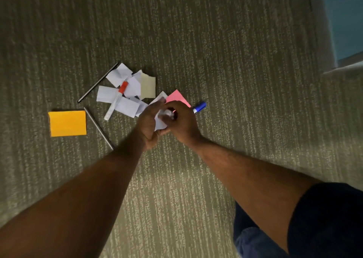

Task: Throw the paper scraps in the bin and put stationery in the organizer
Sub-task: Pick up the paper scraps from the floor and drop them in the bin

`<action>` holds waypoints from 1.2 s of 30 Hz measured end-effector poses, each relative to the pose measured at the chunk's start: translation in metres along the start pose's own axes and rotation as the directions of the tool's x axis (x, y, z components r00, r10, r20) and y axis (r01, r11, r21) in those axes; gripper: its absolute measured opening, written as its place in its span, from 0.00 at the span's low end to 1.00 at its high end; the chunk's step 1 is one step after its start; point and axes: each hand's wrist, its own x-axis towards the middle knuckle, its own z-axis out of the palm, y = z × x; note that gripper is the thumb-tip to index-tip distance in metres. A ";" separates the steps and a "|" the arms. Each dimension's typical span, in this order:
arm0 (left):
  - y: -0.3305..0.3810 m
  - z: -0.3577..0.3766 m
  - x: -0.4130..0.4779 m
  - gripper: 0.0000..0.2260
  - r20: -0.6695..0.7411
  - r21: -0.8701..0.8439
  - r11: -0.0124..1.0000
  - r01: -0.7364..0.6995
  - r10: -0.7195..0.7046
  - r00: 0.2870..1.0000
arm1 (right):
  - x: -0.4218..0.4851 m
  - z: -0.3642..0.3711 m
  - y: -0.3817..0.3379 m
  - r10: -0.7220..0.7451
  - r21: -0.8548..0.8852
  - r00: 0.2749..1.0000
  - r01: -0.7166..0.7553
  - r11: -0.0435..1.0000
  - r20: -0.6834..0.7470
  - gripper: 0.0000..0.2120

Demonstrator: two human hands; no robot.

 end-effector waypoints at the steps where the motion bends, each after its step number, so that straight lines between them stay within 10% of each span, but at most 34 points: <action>1: 0.000 -0.004 -0.002 0.05 0.002 0.035 0.999 -0.016 0.016 1.000 | -0.003 0.005 -0.001 -0.036 -0.043 0.999 0.037 0.998 0.022 0.11; 11: 0.011 -0.052 -0.018 0.12 -0.130 -0.141 0.989 0.050 -0.068 0.989 | -0.003 -0.001 -0.008 -0.065 -0.030 0.993 0.068 0.997 0.098 0.26; 26: 0.011 -0.089 -0.027 0.11 -0.195 -0.182 0.982 0.052 -0.088 0.977 | 0.057 0.020 0.001 0.090 -0.710 0.938 0.187 0.679 0.334 0.51; 36: 0.006 -0.102 -0.027 0.12 -0.230 -0.195 0.979 0.057 -0.102 0.968 | 0.059 0.016 -0.015 -0.074 -0.591 0.966 0.213 0.778 0.250 0.04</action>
